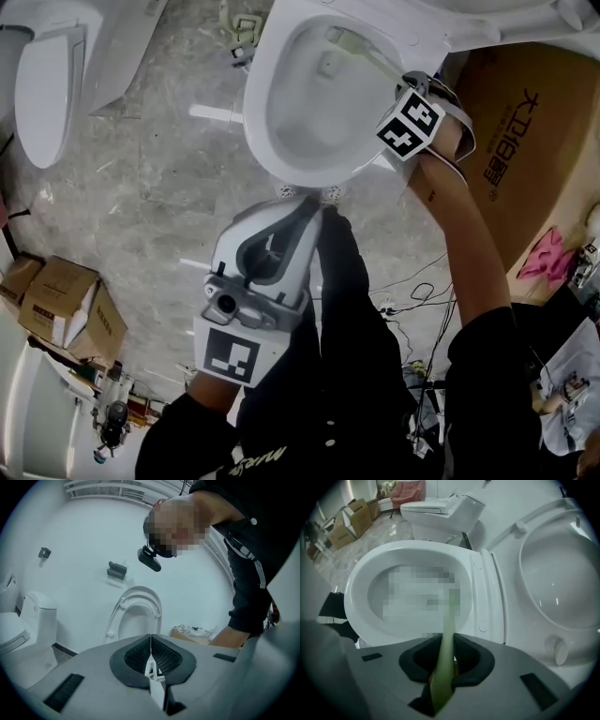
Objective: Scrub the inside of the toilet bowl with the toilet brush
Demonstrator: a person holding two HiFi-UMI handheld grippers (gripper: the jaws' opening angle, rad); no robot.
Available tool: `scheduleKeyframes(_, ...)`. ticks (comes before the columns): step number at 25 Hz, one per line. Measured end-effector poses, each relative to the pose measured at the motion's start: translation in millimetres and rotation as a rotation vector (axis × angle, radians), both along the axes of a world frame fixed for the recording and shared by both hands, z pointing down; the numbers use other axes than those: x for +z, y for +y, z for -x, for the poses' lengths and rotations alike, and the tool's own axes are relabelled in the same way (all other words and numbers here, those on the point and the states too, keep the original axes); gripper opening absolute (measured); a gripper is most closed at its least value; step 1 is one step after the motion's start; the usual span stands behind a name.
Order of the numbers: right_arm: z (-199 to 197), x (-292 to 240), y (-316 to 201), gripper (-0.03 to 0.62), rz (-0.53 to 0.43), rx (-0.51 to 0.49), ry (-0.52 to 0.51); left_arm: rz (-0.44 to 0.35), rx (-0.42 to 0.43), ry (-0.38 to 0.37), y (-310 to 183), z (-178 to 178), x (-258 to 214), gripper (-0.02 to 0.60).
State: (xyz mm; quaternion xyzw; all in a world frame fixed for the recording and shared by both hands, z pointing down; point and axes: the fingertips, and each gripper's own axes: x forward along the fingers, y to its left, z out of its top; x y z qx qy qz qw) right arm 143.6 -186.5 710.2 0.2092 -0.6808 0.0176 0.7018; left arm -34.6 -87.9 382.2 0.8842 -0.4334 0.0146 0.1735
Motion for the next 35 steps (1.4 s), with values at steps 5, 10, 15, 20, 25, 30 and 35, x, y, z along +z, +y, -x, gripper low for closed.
scheduleKeyframes(5,-9.3,-6.3,-1.6,0.086,0.024,-0.082,0.077,-0.005,-0.018,-0.009,1.4,6.0,0.5,0.026)
scheduleKeyframes(10,-19.4,-7.5,1.8,0.086,0.070,-0.170,0.151,-0.007,-0.023,-0.004,4.6,8.1,-1.5,0.026)
scheduleKeyframes(15,-28.0,-7.1,8.3,0.086,0.141,-0.250,0.216,0.012,-0.010,0.010,12.8,1.5,-1.0,0.026)
scheduleKeyframes(20,-29.7,-5.3,19.5,0.086,0.220,-0.301,0.242,0.029,-0.004,0.022,20.5,-2.1,0.4,0.026)
scheduleKeyframes(25,-33.5,-1.3,37.2,0.084,0.320,-0.344,0.261,0.036,0.002,0.031,25.5,-9.4,1.4,0.026)
scheduleKeyframes(30,-30.4,0.3,50.3,0.086,0.385,-0.363,0.248,0.043,-0.012,0.029,25.4,-7.0,3.6,0.026)
scheduleKeyframes(35,-22.9,0.4,66.6,0.086,0.466,-0.377,0.218,0.043,-0.015,0.024,24.8,-6.8,4.8,0.026)
